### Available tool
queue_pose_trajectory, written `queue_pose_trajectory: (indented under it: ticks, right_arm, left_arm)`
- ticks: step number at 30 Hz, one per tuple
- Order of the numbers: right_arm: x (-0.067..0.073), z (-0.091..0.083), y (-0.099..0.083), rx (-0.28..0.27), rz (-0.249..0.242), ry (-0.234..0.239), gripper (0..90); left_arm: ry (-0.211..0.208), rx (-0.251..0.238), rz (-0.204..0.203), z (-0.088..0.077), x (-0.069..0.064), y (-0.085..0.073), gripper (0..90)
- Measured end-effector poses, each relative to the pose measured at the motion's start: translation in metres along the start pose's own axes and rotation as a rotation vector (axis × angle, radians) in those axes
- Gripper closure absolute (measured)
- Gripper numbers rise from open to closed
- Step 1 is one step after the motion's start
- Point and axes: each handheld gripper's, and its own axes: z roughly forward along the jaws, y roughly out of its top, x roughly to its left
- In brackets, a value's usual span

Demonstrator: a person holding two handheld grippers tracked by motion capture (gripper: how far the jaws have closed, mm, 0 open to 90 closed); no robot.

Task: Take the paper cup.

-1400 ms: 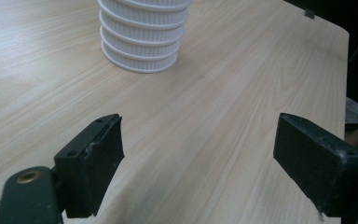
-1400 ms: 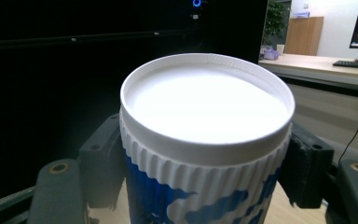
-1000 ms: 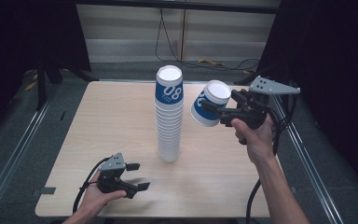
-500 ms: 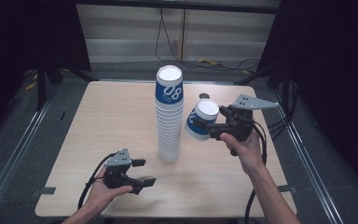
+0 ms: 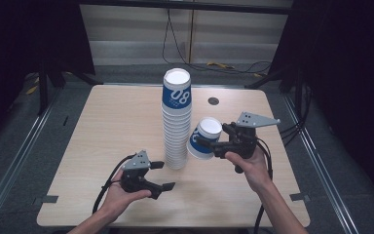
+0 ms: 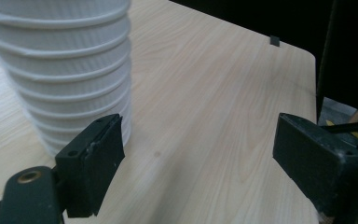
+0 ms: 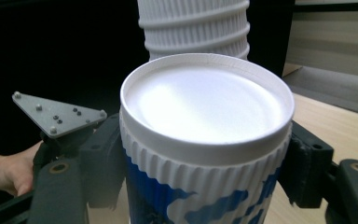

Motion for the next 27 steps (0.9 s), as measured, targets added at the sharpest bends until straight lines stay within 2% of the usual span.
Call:
queue_pose_trajectory:
  ticks: [5,6,9,14,18,19,22,24,27]
  right_arm:
    - [0.002,0.007,-0.016,0.029,0.007,0.031,28.1]
    - [0.003,0.008,-0.018,0.032,0.013,0.036,28.1]
    - [0.007,0.012,-0.027,0.049,0.014,0.075,28.2]
    - [0.013,0.013,-0.039,0.055,0.045,0.076,28.2]
    - [0.015,0.015,-0.050,0.042,0.057,0.082,28.2]
    - [0.015,0.017,-0.053,0.060,0.056,0.086,28.2]
    - [0.014,0.020,-0.057,0.048,0.078,0.099,28.3]
    - [0.015,0.022,-0.060,0.061,0.070,0.101,28.3]
    - [0.014,0.025,-0.068,0.062,0.081,0.108,28.2]
  left_arm:
    - [-0.031,-0.011,0.001,0.009,-0.003,-0.004,16.1]
    - [-0.039,-0.001,0.002,0.008,-0.004,-0.004,16.1]
    - [-0.041,-0.011,0.012,0.003,-0.006,-0.006,16.3]
    - [-0.031,-0.049,0.005,-0.005,-0.003,-0.006,15.9]
    - [-0.057,-0.075,-0.010,-0.006,-0.002,-0.007,15.8]
    - [-0.059,-0.079,-0.009,-0.005,-0.003,-0.007,16.1]
    - [-0.068,-0.070,-0.007,-0.003,-0.003,-0.007,16.2]
    - [-0.078,-0.078,-0.012,-0.003,-0.004,-0.007,16.2]
    - [-0.092,-0.089,-0.015,-0.004,-0.003,-0.008,15.8]
